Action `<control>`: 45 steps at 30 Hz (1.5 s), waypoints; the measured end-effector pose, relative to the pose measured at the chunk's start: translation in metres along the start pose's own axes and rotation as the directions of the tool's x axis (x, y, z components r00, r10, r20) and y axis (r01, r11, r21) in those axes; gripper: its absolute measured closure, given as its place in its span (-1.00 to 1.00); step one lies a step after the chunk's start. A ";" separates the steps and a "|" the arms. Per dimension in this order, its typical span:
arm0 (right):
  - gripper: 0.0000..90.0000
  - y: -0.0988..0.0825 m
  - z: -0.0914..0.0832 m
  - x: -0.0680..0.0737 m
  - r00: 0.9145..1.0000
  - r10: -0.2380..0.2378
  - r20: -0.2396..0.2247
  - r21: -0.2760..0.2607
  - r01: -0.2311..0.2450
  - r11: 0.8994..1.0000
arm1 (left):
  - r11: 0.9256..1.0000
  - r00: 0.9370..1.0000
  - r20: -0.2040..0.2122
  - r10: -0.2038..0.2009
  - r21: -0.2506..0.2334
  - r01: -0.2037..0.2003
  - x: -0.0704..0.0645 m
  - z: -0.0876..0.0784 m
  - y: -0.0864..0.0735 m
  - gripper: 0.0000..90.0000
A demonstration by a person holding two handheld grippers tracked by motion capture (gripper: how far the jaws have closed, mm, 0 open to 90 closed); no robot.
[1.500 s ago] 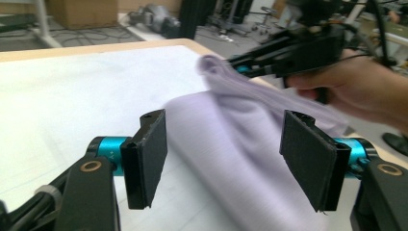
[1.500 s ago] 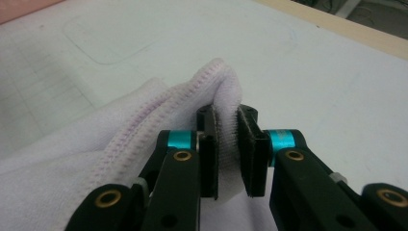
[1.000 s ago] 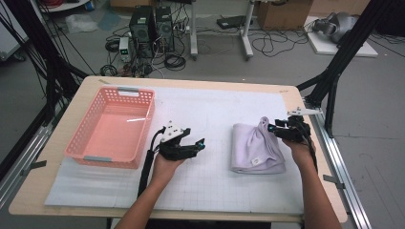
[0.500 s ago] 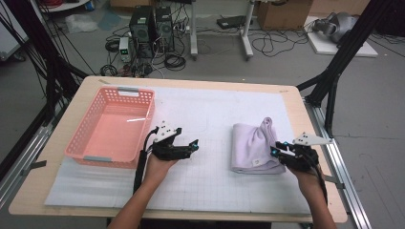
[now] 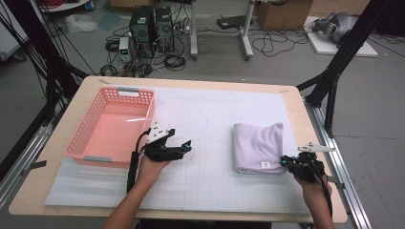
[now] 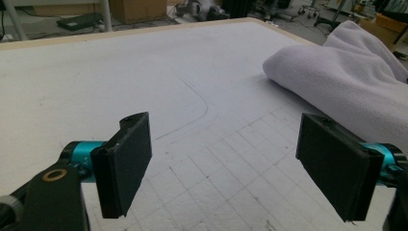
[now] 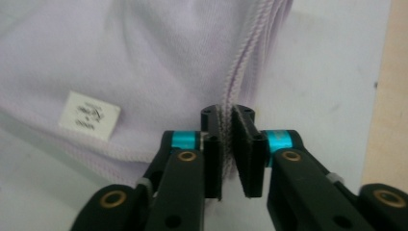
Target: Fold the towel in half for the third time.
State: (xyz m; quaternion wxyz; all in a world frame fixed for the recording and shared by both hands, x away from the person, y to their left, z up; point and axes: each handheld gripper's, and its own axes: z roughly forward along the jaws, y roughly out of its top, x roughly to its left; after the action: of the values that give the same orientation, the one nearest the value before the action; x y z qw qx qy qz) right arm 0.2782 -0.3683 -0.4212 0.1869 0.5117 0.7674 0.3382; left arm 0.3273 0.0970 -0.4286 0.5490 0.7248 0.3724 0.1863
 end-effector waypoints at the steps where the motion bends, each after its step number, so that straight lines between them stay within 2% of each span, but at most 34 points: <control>1: 0.63 0.000 -0.003 -0.001 1.000 -0.002 0.005 -0.011 0.002 1.000 | 1.000 1.000 0.001 0.000 0.002 0.000 0.001 0.000 -0.001 -0.54; 3: 0.48 0.003 -0.008 -0.001 1.000 -0.011 0.012 -0.043 0.011 0.999 | 1.000 1.000 0.002 -0.004 0.003 0.004 0.001 -0.001 -0.003 -0.54; 5: 0.34 0.010 -0.012 0.001 0.999 -0.027 0.039 -0.090 0.031 0.995 | 1.000 1.000 0.003 -0.006 0.003 0.006 0.002 -0.003 -0.004 -0.54; 7: 0.35 0.022 -0.015 0.004 0.997 -0.059 0.044 -0.150 0.065 0.987 | 1.000 1.000 0.006 -0.005 0.001 0.005 0.002 -0.004 -0.005 -0.54; 8: 0.40 0.030 -0.015 0.008 0.995 -0.090 0.050 -0.178 0.097 0.979 | 1.000 1.000 0.006 -0.005 0.002 0.005 0.002 -0.005 -0.005 -0.54; 10: 0.45 0.043 -0.011 0.014 0.991 -0.130 0.030 -0.218 0.133 0.967 | 1.000 1.000 0.012 -0.005 0.001 0.005 0.002 -0.006 -0.005 -0.54; 11: 0.46 0.051 -0.003 0.018 0.990 -0.141 0.005 -0.218 0.139 0.966 | 1.000 1.000 0.014 -0.005 0.001 0.005 0.002 -0.006 -0.005 -0.54; 12: 0.47 0.056 0.003 0.020 0.990 -0.137 -0.012 -0.205 0.132 0.970 | 1.000 1.000 0.019 -0.005 0.004 0.005 0.002 -0.007 -0.005 -0.54; 14: 0.53 0.061 0.023 0.021 0.990 -0.138 -0.019 -0.146 0.133 0.980 | 1.000 1.000 0.022 -0.013 -0.003 0.013 0.002 -0.007 -0.005 -0.54; 16: 0.56 0.057 0.041 0.017 0.993 -0.115 0.020 -0.060 0.116 0.991 | 1.000 1.000 0.025 -0.011 -0.005 0.011 0.002 -0.009 -0.005 -0.54; 19: 0.57 0.043 0.043 0.008 0.994 -0.079 0.070 -0.011 0.080 0.997 | 1.000 1.000 0.022 -0.013 -0.004 0.013 0.004 -0.011 -0.005 -0.54; 20: 0.57 0.037 0.040 0.004 0.996 -0.057 0.072 -0.006 0.057 0.998 | 1.000 1.000 0.023 -0.013 -0.004 0.014 0.004 -0.010 -0.005 -0.54; 21: 0.56 0.035 0.037 0.000 0.997 -0.039 0.061 -0.013 0.040 0.999 | 1.000 1.000 0.022 -0.013 -0.002 0.013 0.004 -0.010 -0.006 -0.54; 23: 0.48 0.036 0.030 -0.001 0.997 -0.038 0.065 0.001 0.038 0.999 | 1.000 1.000 0.023 -0.011 -0.001 0.011 0.003 -0.010 -0.006 -0.54; 25: 0.37 0.044 0.024 0.002 0.997 -0.056 0.062 -0.033 0.058 0.998 | 1.000 1.000 0.021 -0.006 0.003 0.006 0.003 -0.010 -0.006 -0.54; 27: 0.27 0.056 0.022 0.004 0.995 -0.095 0.040 -0.083 0.098 0.992 | 1.000 1.000 0.021 -0.007 0.004 0.007 0.003 -0.010 -0.006 -0.54; 29: 0.18 0.067 0.027 0.007 0.992 -0.127 0.026 -0.106 0.129 0.986 | 1.000 1.000 0.018 -0.009 0.002 0.009 0.003 -0.010 -0.006 -0.54; 32: 0.14 0.087 0.045 0.016 0.984 -0.177 0.012 -0.120 0.177 0.977 | 1.000 1.000 0.018 -0.010 0.004 0.010 0.003 -0.011 -0.006 -0.54; 36: 0.12 0.104 0.070 0.026 0.982 -0.187 -0.042 -0.102 0.181 0.978 | 1.000 1.000 0.017 -0.007 0.008 0.007 0.003 -0.010 -0.007 -0.54; 37: 0.14 0.107 0.077 0.029 0.982 -0.184 -0.045 -0.085 0.180 0.980 | 1.000 1.000 0.019 -0.005 0.009 0.005 0.003 -0.010 -0.007 -0.54; 38: 0.22 0.109 0.085 0.030 0.980 -0.191 -0.046 -0.055 0.189 0.981 | 1.000 1.000 0.019 -0.005 0.006 0.005 0.002 -0.010 -0.007 -0.54; 40: 0.40 0.110 0.099 0.032 0.977 -0.200 -0.078 -0.014 0.200 0.980 | 1.000 1.000 0.018 -0.003 0.013 0.003 0.002 -0.010 -0.008 -0.54; 41: 0.49 0.110 0.104 0.033 0.977 -0.195 -0.083 0.000 0.196 0.981 | 1.000 1.000 0.019 -0.003 0.014 0.002 0.003 -0.011 -0.008 -0.54; 42: 0.71 0.110 0.106 0.034 0.978 -0.187 -0.097 0.008 0.188 0.982 | 1.000 1.000 0.019 -0.005 0.014 0.005 0.003 -0.011 -0.008 -0.54; 43: 0.84 0.110 0.107 0.034 0.977 -0.186 -0.108 0.002 0.187 0.982 | 1.000 1.000 0.017 -0.011 0.013 0.011 0.003 -0.010 -0.008 -0.54; 45: 0.89 0.113 0.107 0.036 0.975 -0.191 -0.115 -0.037 0.188 0.981 | 1.000 1.000 0.018 -0.011 0.013 0.010 0.004 -0.010 -0.008 -0.54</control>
State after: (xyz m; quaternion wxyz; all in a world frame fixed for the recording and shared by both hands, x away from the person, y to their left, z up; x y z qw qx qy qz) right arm 0.4056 -0.2722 -0.4139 0.1793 0.4126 0.8180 0.3585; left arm 0.3203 0.1075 -0.4338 0.5487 0.7279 0.3723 0.1744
